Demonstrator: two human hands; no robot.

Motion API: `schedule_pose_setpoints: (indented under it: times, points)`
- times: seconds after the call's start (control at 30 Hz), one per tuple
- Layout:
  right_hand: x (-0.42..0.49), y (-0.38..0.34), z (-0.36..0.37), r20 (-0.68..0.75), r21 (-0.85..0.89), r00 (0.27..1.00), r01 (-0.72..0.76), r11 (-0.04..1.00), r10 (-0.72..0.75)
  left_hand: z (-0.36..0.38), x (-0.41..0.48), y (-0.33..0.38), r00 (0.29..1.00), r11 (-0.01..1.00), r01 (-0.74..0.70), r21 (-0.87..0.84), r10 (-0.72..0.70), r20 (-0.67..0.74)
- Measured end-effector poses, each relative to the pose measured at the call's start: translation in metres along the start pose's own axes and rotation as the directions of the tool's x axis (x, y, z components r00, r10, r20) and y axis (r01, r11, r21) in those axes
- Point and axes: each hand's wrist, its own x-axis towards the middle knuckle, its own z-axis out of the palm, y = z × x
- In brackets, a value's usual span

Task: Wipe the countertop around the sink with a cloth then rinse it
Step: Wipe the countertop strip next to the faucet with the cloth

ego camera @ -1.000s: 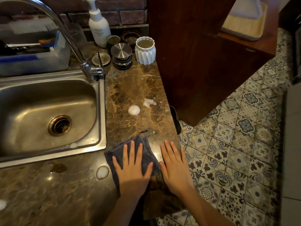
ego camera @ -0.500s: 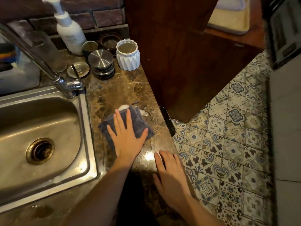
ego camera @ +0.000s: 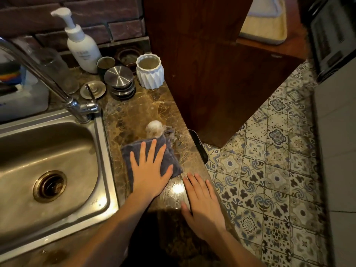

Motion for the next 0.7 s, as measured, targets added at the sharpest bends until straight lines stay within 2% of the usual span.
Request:
schedule_pose_setpoints:
  times: [0.13,0.27,0.37,0.47,0.53,0.57,0.63,0.7]
  points:
    - [-0.001,-0.001,-0.002,-0.016,-0.017,1.000,-0.007,1.000,0.007,0.003,-0.064,0.013,0.994,0.994,0.111,0.021,-0.111,0.004]
    - [-0.003,-0.001,-0.003,-0.028,-0.020,1.000,0.001,1.000,-0.002,0.002,-0.095,0.024,0.959,0.955,0.282,-0.088,-0.281,0.027]
    - [-0.002,-0.001,-0.001,-0.026,-0.012,1.000,0.003,1.000,-0.003,-0.006,-0.074,0.025,0.871,0.837,0.462,-0.292,-0.490,-0.027]
    - [-0.001,-0.001,0.001,-0.014,0.002,1.000,-0.020,1.000,0.020,-0.012,-0.035,0.013,0.793,0.732,0.521,-0.439,-0.606,-0.070]
    - [-0.001,-0.001,0.002,-0.010,0.003,1.000,-0.024,1.000,0.024,-0.014,-0.005,-0.001,0.791,0.732,0.518,-0.441,-0.607,-0.079]
    - [-0.001,-0.001,0.002,-0.010,0.006,1.000,-0.016,1.000,0.016,-0.016,0.010,-0.007,0.812,0.755,0.497,-0.427,-0.579,-0.078]
    - [0.000,0.000,0.001,-0.015,0.003,1.000,-0.006,1.000,0.006,-0.017,0.037,-0.019,0.886,0.828,0.398,-0.395,-0.458,-0.067]
    - [0.000,-0.001,0.000,-0.018,-0.008,1.000,-0.014,1.000,0.014,-0.018,0.065,-0.029,0.960,0.895,0.240,-0.376,-0.277,-0.046]
